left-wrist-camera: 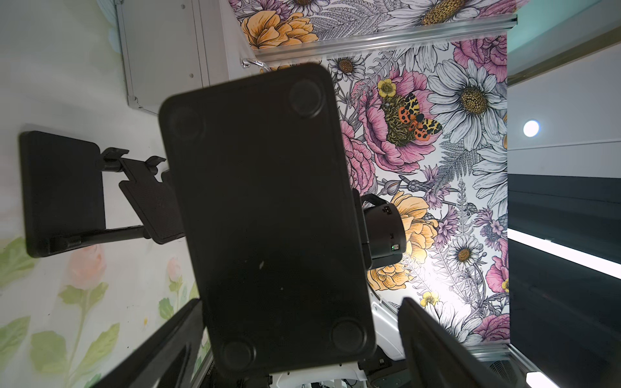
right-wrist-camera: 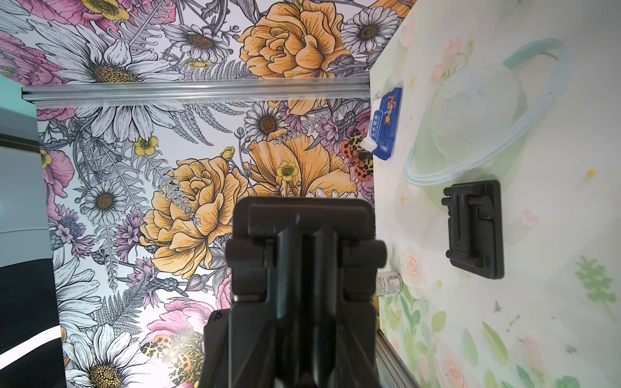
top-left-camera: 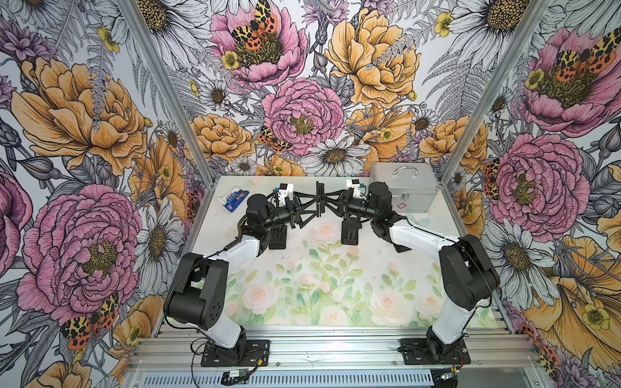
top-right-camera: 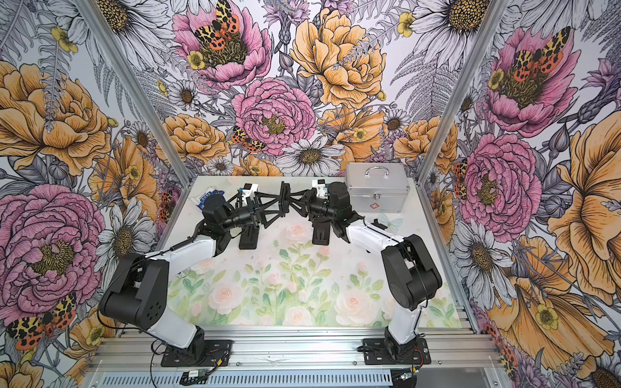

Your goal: Open the phone stand

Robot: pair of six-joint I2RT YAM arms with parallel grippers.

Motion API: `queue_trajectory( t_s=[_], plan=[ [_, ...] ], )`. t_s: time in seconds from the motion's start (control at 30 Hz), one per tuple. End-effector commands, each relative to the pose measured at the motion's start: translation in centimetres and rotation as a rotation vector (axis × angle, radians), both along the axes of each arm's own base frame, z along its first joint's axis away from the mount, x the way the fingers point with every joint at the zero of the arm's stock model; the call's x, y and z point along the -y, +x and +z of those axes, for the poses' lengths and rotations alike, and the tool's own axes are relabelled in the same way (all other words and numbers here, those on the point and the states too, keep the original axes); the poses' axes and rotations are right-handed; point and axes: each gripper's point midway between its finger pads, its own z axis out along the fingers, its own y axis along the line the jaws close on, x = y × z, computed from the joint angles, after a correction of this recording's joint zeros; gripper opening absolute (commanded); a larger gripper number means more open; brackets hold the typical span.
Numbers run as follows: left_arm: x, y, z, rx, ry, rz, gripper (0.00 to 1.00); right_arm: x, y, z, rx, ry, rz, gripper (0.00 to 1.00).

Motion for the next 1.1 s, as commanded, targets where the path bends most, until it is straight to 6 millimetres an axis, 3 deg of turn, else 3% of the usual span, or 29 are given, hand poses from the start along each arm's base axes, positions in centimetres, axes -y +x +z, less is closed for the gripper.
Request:
queue_trajectory(
  t_s=[0.0, 0.23, 0.43, 0.57, 0.6, 0.67, 0.8, 1.07],
  plan=[
    [-0.2, 0.3, 1.8, 0.079, -0.019, 0.001, 0.9, -1.2, -0.3, 1.2, 0.038, 0.02, 0.031, 0.0],
    [-0.2, 0.3, 1.9, 0.081, -0.019, 0.0, 0.76, -1.4, -0.3, 1.3, 0.037, 0.021, 0.036, 0.0],
    [-0.4, 0.4, 2.3, 0.096, -0.023, 0.005, 0.57, -1.4, -0.4, 1.3, 0.038, 0.021, 0.041, 0.0],
    [-0.5, 0.5, 2.4, 0.098, -0.027, 0.008, 0.57, -1.5, -0.4, 1.5, 0.041, 0.023, 0.045, 0.0],
    [-0.5, 0.5, 2.4, 0.096, -0.027, 0.008, 0.59, -1.5, -0.4, 1.4, 0.04, 0.023, 0.045, 0.0],
    [-0.5, 0.5, 2.3, 0.09, -0.027, 0.004, 0.74, -1.5, -0.3, 1.7, 0.045, 0.027, 0.045, 0.0],
    [-0.9, 0.6, 1.2, 0.067, -0.019, 0.013, 0.94, -1.5, -0.3, 2.1, 0.05, 0.031, 0.044, 0.0],
    [-0.9, 0.2, 0.1, 0.05, -0.009, 0.004, 0.99, -1.6, -0.1, 3.0, 0.061, 0.044, 0.047, 0.0]
  ],
)
